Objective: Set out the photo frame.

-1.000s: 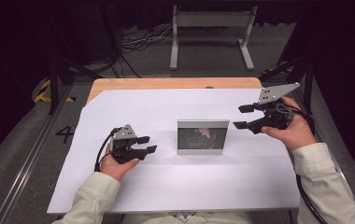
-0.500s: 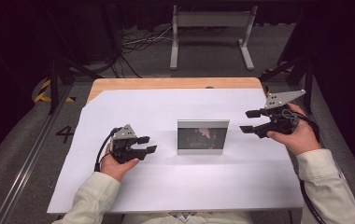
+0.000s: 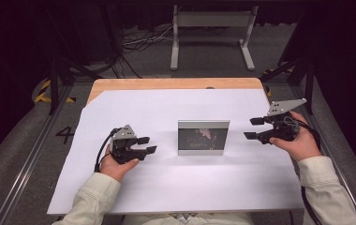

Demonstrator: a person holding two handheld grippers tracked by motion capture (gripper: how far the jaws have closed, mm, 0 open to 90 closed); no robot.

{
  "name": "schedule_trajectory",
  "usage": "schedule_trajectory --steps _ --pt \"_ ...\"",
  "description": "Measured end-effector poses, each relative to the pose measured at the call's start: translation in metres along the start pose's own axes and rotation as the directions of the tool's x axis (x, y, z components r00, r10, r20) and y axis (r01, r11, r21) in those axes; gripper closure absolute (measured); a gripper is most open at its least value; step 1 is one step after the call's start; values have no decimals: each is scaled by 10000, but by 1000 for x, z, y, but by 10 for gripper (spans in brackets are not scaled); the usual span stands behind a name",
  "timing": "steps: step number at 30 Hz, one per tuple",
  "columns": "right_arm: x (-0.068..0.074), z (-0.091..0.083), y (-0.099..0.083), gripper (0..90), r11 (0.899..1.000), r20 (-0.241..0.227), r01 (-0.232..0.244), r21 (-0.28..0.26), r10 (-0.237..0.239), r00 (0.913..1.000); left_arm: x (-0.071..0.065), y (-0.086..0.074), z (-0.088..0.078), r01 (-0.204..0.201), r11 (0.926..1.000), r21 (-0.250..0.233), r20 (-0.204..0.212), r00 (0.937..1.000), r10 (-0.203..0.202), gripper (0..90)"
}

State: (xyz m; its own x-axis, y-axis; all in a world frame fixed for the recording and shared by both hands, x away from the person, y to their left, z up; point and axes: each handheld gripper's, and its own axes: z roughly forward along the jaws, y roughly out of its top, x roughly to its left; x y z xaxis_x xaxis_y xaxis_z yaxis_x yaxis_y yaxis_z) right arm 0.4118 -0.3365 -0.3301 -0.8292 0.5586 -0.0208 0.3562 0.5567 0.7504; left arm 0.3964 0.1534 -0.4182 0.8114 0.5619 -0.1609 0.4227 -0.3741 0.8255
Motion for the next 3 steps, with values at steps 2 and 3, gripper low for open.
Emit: schedule_trajectory --steps 2,3 --pt "0 1 -4 363 9999 9 -112 -32 112 9999 1 0 0 -7 10000 -27 -17 10000 7 495" --pt "0 1 -7 361 9999 28 -153 -37 153 9999 1 0 0 -2 10000 -16 -39 10000 2 494"
